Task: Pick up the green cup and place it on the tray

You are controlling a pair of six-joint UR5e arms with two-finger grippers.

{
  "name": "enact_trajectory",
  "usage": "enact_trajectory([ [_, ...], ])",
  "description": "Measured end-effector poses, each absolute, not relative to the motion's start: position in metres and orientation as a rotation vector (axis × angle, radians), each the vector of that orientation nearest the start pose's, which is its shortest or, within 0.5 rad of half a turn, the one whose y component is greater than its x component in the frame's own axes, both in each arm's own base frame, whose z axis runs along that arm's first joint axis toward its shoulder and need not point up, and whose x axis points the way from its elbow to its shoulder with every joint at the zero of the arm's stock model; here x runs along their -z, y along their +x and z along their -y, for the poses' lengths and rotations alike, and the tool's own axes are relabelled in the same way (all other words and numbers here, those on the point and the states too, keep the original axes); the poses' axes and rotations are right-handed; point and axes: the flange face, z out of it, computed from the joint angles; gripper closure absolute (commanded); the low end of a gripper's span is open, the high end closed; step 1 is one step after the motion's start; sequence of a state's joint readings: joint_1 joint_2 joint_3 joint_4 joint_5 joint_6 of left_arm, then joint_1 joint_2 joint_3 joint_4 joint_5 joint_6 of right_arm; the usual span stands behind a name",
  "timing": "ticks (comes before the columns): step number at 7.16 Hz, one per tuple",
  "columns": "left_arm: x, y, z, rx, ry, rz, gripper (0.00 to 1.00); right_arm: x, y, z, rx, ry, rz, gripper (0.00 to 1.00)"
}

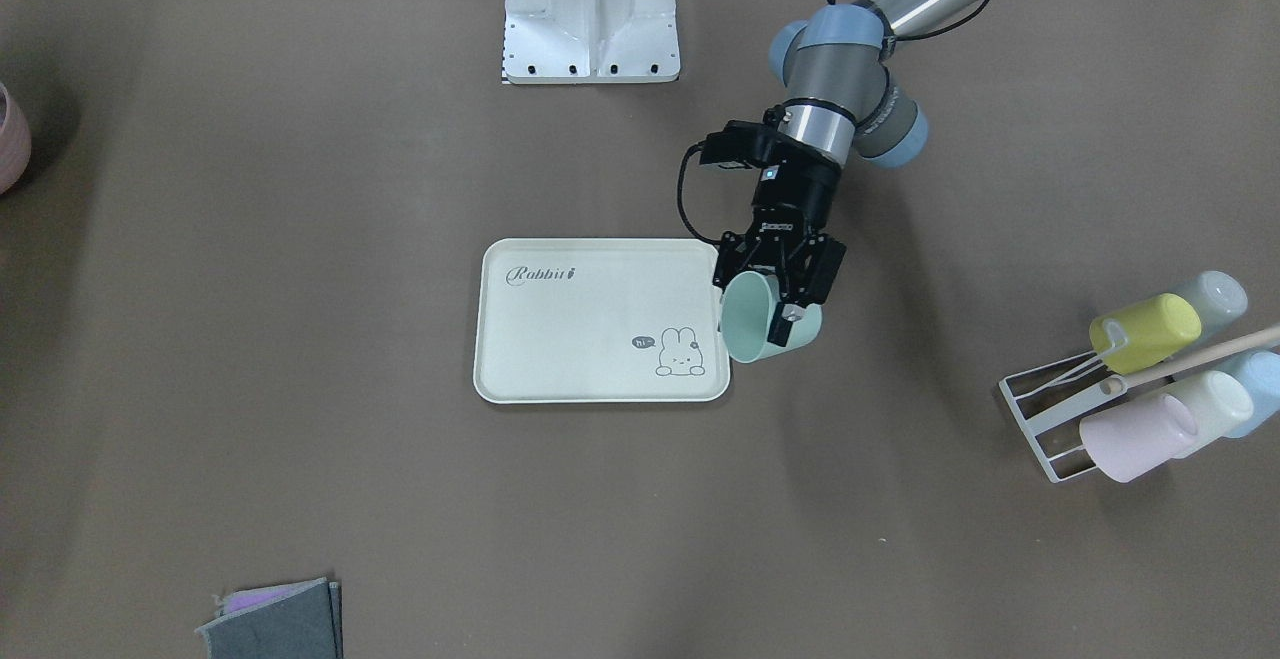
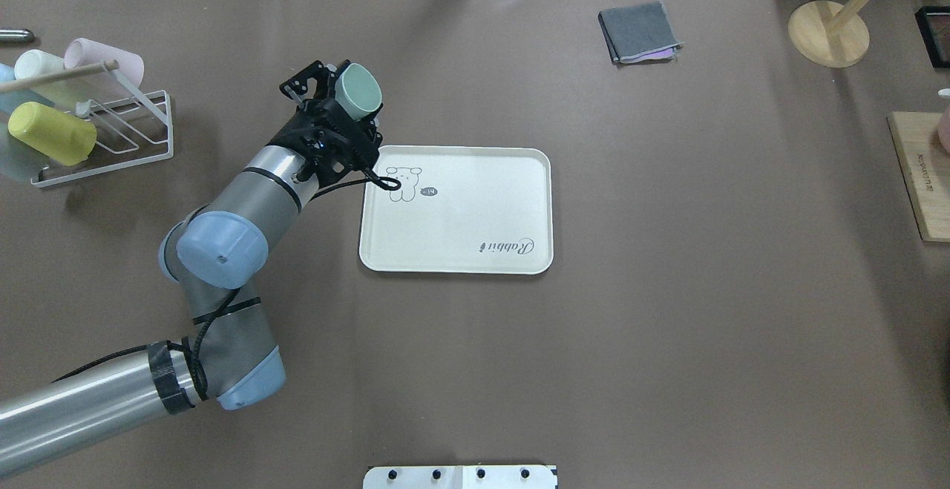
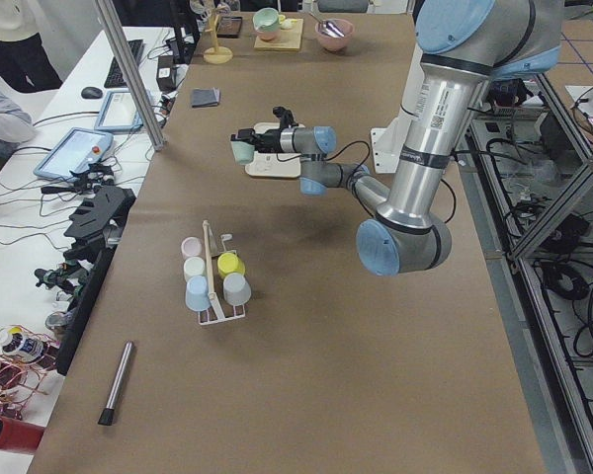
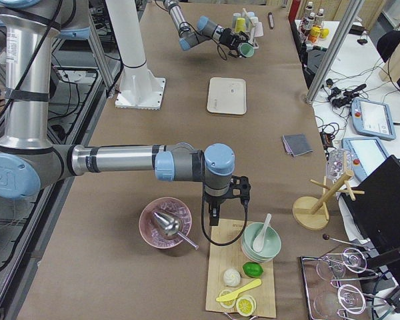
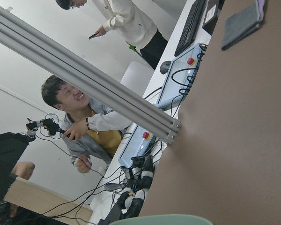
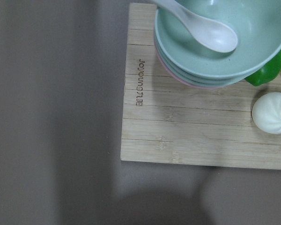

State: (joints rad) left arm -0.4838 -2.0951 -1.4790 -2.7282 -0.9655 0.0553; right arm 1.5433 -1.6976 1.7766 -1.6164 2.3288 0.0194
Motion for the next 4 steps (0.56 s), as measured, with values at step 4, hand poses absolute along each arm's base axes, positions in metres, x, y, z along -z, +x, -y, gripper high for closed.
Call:
enact_trajectory([
  [4,-0.252,0.539,0.446,-0.21,1.44,-0.701,0.27,-0.619,0.053,0.441,0.02,0.019,0.757,0.0],
])
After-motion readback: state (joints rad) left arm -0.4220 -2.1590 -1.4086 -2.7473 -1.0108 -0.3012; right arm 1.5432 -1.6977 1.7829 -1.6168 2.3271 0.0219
